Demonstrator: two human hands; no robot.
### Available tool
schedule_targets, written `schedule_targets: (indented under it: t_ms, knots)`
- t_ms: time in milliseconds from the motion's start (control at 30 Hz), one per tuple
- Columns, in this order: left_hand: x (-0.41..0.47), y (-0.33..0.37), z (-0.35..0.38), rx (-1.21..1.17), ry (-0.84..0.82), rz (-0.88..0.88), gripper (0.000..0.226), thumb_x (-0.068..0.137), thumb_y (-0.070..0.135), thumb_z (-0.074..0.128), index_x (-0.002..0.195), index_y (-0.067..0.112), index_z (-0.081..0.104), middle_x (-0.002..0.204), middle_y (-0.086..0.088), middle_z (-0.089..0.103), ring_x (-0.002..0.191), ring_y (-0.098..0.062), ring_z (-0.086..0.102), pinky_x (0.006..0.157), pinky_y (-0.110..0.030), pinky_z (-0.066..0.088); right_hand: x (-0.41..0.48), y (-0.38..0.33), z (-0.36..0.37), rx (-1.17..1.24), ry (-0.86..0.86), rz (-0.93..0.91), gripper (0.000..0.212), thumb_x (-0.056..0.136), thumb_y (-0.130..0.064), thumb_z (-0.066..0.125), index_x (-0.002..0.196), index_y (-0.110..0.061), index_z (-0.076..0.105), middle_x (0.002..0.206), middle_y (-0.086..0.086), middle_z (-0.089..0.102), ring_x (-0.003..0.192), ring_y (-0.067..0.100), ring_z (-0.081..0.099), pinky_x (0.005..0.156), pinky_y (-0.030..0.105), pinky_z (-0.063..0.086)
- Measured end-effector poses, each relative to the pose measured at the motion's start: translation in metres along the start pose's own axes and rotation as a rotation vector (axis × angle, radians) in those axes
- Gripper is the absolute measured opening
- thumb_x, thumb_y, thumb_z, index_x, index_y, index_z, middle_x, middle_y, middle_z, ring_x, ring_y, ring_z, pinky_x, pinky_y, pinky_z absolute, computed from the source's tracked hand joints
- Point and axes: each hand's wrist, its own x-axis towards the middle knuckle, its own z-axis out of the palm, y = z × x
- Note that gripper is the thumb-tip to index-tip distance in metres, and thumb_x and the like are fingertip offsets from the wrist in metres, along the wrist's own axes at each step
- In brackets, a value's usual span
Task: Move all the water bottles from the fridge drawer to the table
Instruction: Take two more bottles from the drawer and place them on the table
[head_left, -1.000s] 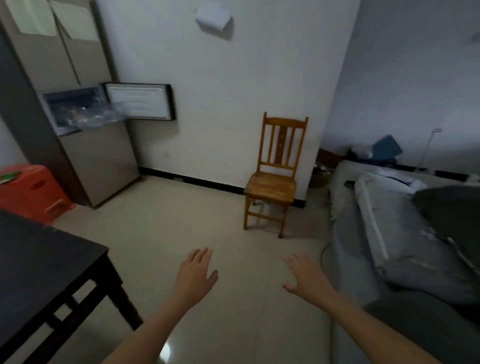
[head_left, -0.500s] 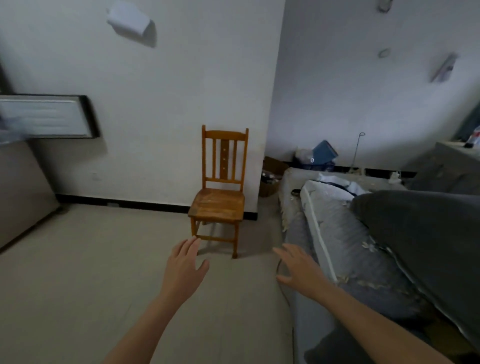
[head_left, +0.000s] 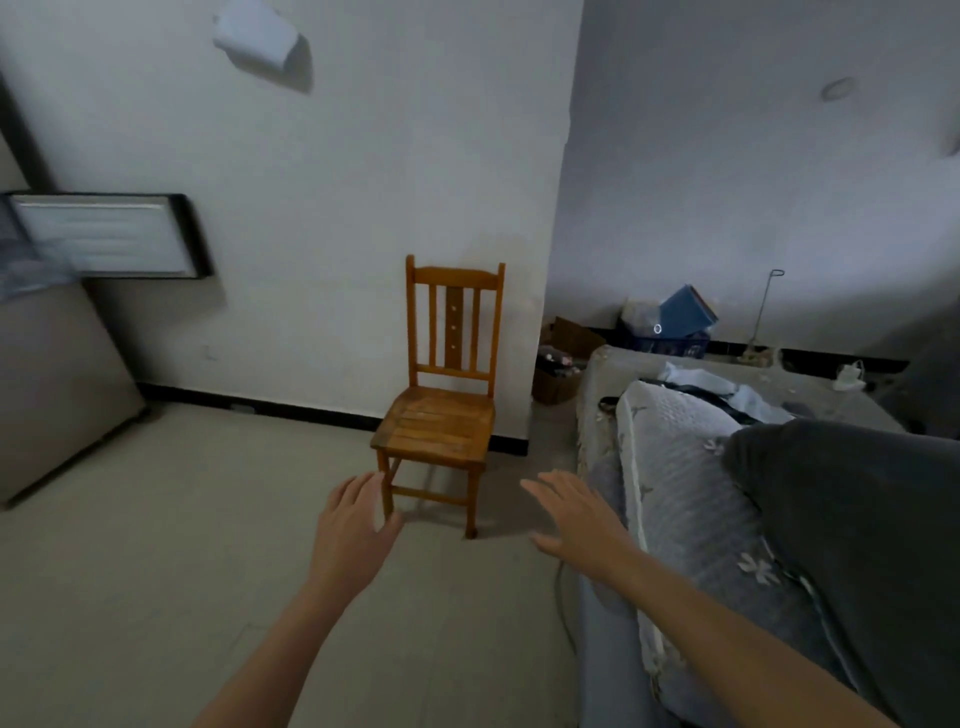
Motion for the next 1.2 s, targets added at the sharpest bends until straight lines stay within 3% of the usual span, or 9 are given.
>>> schedule_targets:
  t_ms: [367,733,1200]
  knots:
    - [0.05,-0.023,-0.002,0.032,0.103,-0.176,0.052,0.089,0.025,0.056,0.134,0.005,0.041,0.141,-0.011,0.043,0.132,-0.027,0.031,0.109,-0.036,0.024,0.105,0.012,0.004,0.095,0.018,-0.164,0.061,0.091,-0.041,0.051,0.143,-0.023,0.025,0.146,-0.002,0.03,0.137,0.015,0.021,0.11,0.032,0.023]
    - [0.177,-0.104,-0.014,0.023,0.234,-0.26,0.051,0.087,0.02,0.06,0.132,0.001,0.045,0.137,-0.016,0.047,0.129,-0.031,0.035,0.108,-0.038,0.025,0.278,-0.008,0.003,0.013,-0.002,-0.333,0.061,0.09,-0.041,0.051,0.143,-0.023,0.028,0.148,0.0,0.032,0.138,0.017,0.025,0.113,0.034,0.022]
    - [0.297,-0.161,0.005,0.059,0.309,-0.395,0.049,0.086,0.019,0.061,0.131,0.003,0.047,0.137,-0.014,0.047,0.129,-0.03,0.036,0.107,-0.037,0.026,0.471,-0.004,0.032,0.123,0.004,-0.491,0.057,0.09,-0.04,0.052,0.141,-0.024,0.033,0.146,0.0,0.036,0.134,0.012,0.031,0.109,0.022,0.023]
